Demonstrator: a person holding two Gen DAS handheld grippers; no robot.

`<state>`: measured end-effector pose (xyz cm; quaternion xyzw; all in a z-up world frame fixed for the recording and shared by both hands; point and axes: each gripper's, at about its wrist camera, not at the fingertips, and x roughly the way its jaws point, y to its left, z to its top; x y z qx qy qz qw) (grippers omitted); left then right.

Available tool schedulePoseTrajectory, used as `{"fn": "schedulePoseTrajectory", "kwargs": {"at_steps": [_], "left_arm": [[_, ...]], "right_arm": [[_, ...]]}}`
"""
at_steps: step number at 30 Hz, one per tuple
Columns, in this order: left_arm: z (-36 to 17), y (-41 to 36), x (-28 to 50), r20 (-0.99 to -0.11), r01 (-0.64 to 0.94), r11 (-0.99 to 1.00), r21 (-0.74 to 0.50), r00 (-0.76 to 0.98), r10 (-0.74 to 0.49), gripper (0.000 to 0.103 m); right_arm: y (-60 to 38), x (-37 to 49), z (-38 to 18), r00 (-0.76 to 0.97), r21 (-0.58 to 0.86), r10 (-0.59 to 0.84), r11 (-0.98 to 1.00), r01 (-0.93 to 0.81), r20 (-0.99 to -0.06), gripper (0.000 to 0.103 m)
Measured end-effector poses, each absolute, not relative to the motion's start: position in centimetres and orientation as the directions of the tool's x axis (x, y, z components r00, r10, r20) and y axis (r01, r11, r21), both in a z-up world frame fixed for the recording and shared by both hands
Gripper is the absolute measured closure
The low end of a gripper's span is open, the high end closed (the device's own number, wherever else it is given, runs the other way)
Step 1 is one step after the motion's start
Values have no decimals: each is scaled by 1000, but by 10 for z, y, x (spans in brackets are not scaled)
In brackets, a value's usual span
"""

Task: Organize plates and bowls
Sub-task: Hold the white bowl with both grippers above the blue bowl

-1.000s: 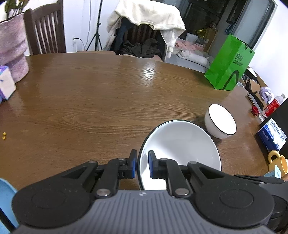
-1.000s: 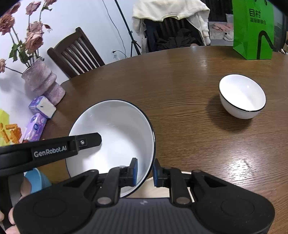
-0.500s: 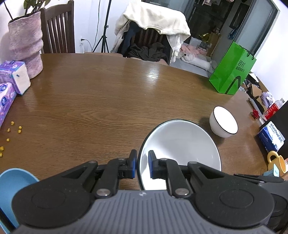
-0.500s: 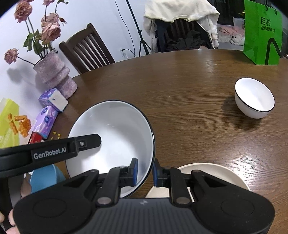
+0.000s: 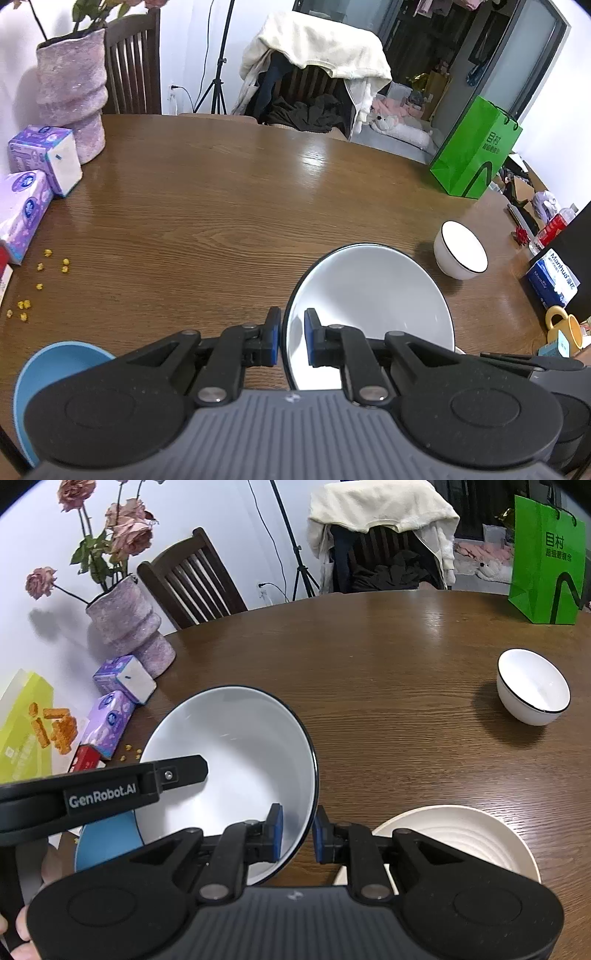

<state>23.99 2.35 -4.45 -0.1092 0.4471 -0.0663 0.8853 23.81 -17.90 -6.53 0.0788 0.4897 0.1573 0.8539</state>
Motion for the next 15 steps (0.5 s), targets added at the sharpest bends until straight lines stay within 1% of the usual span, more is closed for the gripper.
{"fn": "schedulePoseTrajectory", "kwargs": {"at_steps": [15], "left_arm": [[-34, 62, 212, -762, 2, 965, -261, 614, -207, 90]], "right_arm": [[-139, 215, -52, 478, 277, 353, 934, -224, -804, 87]]}}
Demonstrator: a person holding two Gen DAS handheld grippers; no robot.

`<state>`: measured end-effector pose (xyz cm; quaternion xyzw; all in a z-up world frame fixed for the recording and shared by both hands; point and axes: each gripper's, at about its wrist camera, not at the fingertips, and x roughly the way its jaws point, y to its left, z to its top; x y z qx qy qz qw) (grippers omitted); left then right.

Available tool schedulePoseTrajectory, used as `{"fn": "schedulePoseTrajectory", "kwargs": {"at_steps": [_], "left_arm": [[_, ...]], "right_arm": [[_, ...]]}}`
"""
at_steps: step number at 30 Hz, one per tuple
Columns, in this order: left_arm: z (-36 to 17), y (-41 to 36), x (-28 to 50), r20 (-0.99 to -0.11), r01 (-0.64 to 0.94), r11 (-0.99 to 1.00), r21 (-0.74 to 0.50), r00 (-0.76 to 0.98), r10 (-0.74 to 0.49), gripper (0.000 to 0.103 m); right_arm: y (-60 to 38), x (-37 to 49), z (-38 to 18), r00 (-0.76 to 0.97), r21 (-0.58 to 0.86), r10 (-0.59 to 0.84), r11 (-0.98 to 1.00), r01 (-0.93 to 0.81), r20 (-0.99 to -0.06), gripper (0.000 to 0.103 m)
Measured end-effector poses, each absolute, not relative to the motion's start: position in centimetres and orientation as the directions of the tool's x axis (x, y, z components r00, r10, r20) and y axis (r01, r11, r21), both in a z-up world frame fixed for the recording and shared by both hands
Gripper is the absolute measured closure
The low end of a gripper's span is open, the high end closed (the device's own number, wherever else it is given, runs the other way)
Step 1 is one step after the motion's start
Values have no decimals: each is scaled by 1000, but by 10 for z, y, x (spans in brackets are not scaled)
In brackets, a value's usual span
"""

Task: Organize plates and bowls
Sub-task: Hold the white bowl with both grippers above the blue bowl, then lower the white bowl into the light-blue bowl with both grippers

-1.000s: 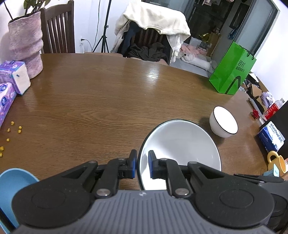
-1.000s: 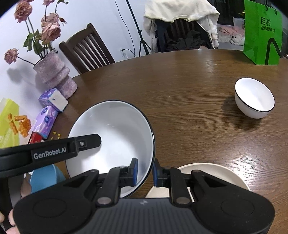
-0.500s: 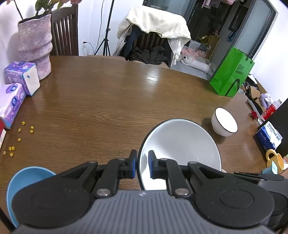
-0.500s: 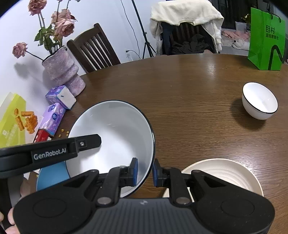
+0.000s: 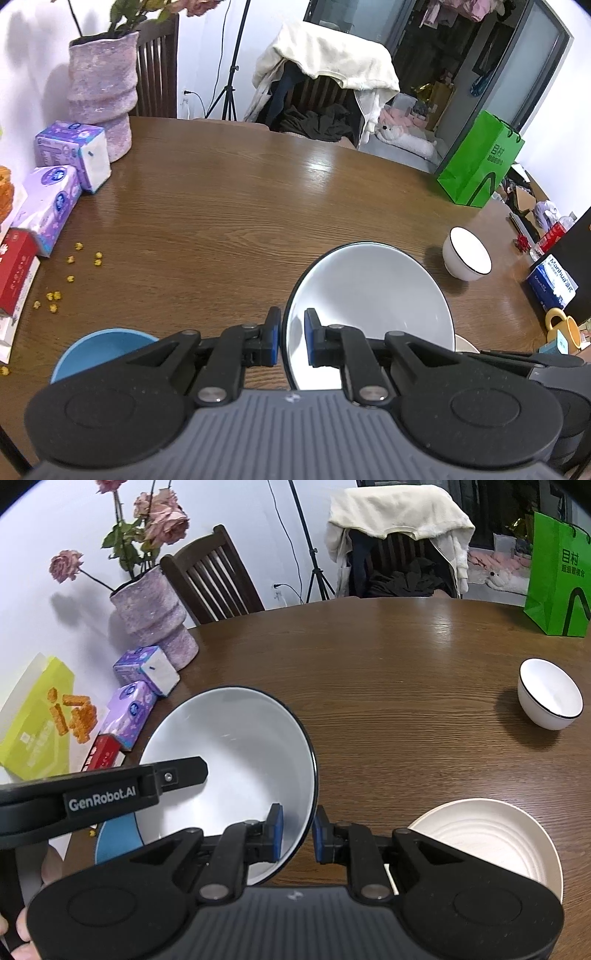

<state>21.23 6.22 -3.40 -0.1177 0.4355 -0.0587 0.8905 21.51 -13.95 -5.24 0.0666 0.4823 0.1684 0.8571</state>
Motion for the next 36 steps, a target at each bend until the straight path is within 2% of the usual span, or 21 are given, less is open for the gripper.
{"fn": "schedulePoseTrajectory", "kwargs": {"at_steps": [36], "left_arm": [[-44, 167, 164, -775, -116, 955, -272, 615, -146, 90]], "right_arm": [[-39, 182, -51, 427, 280, 405, 903, -326, -809, 88]]}}
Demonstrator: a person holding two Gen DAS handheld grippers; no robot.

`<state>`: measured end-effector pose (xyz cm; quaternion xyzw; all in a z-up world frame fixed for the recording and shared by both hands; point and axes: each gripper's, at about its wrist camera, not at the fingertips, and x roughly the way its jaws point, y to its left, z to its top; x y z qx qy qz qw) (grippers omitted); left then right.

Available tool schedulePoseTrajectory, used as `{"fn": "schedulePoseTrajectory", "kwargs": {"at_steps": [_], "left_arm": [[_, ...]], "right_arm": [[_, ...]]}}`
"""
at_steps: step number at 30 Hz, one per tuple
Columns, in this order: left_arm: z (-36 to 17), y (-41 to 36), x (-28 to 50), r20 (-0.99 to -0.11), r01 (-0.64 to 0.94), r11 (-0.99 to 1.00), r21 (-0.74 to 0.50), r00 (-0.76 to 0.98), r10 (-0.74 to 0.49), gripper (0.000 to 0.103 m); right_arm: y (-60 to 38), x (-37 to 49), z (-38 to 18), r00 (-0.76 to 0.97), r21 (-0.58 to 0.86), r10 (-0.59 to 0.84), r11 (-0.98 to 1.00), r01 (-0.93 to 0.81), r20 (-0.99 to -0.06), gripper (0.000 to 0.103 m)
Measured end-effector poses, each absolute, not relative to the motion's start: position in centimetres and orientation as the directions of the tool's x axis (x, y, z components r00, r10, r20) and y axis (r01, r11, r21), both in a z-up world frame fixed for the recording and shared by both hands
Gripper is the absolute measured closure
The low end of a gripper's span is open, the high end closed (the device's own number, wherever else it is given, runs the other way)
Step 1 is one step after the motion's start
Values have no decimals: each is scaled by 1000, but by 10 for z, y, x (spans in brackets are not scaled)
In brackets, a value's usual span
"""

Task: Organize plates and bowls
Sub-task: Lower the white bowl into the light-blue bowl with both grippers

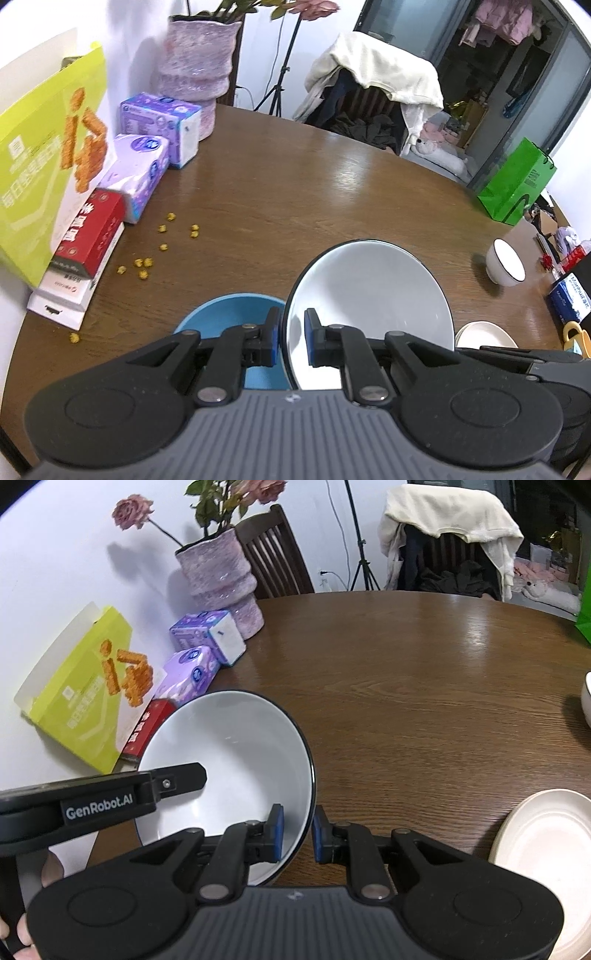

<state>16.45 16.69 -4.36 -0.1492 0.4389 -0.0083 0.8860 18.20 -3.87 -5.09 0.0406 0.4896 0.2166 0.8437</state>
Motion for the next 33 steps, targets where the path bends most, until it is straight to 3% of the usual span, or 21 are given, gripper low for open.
{"fn": "schedulePoseTrajectory", "kwargs": {"at_steps": [33], "left_arm": [[-94, 216, 164, -835, -199, 936, -289, 531, -145, 90]], "right_arm": [[20, 192, -89, 312, 259, 382, 893, -368, -870, 88]]}}
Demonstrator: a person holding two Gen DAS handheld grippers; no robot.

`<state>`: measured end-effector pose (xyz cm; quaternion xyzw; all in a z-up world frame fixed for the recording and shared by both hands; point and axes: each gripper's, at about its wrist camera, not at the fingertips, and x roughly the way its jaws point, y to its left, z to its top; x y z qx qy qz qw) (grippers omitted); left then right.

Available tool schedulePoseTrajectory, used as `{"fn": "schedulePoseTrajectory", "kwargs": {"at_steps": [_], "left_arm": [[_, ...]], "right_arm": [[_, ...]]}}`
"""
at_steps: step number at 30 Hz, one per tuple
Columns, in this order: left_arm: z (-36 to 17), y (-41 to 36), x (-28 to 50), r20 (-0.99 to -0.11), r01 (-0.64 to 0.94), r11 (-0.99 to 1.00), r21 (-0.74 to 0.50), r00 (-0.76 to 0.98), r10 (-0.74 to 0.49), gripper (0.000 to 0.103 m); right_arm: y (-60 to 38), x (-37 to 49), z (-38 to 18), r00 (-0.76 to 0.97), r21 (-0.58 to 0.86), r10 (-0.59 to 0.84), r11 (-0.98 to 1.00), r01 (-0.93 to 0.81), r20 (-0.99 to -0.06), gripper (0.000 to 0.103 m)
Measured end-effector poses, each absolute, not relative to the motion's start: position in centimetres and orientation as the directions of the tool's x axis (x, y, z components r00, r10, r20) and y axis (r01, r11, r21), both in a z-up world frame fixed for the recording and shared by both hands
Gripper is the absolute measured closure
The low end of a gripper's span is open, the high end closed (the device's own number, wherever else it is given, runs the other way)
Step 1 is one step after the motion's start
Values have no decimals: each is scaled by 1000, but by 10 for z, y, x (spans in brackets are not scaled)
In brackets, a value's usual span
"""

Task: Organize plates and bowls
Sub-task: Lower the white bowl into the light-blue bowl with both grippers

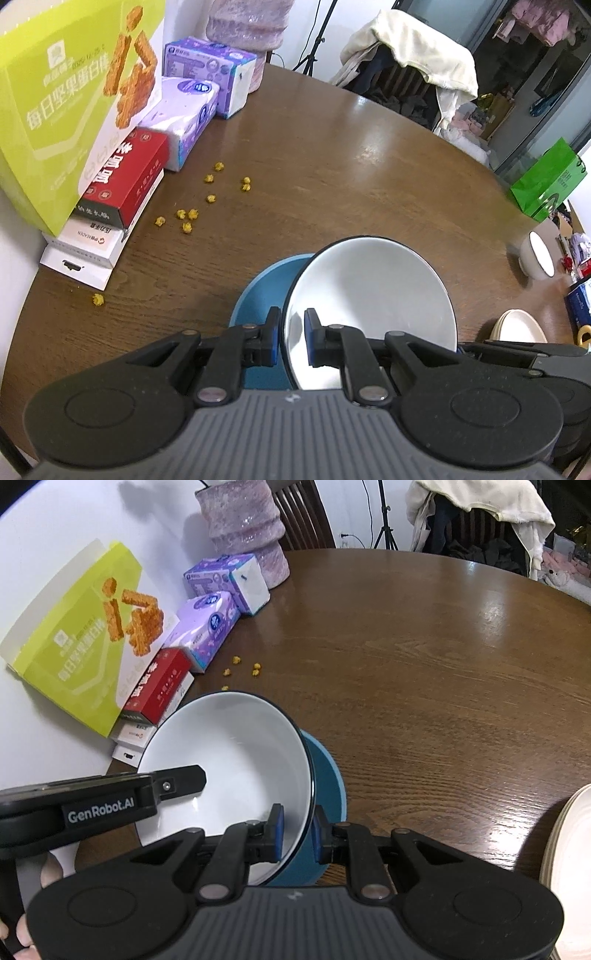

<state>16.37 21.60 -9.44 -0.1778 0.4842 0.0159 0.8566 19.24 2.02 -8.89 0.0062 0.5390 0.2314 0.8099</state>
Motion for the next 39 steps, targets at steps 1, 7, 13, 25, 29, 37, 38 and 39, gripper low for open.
{"fn": "schedulePoseTrajectory", "kwargs": {"at_steps": [1, 7, 13, 25, 29, 37, 38, 39], "left_arm": [[-97, 217, 164, -837, -200, 937, -288, 527, -145, 90], [-107, 221, 169, -849, -201, 935, -291, 504, -156, 90], [-119, 222, 174, -864, -198, 937, -289, 475, -166, 90], [-123, 222, 180, -881, -190, 945, -265, 446, -157, 90], [-122, 219, 183, -887, -188, 949, -251, 437, -148, 90], [-122, 219, 185, -893, -182, 953, -241, 427, -144, 90], [-122, 219, 185, -894, -182, 954, -239, 425, -143, 90], [-121, 218, 185, -894, -180, 955, -237, 424, -142, 90]], "right_arm": [[22, 193, -91, 308, 258, 379, 893, -368, -873, 88], [29, 198, -100, 292, 246, 363, 897, -368, -885, 88], [34, 203, -109, 275, 235, 345, 901, -364, -897, 88], [39, 207, -121, 264, 214, 329, 898, -383, -907, 88], [40, 207, -121, 263, 210, 326, 898, -386, -908, 88], [39, 208, -122, 260, 217, 327, 902, -374, -909, 88], [39, 208, -121, 260, 218, 327, 902, -372, -909, 88], [39, 208, -121, 260, 219, 327, 903, -370, -909, 88]]}}
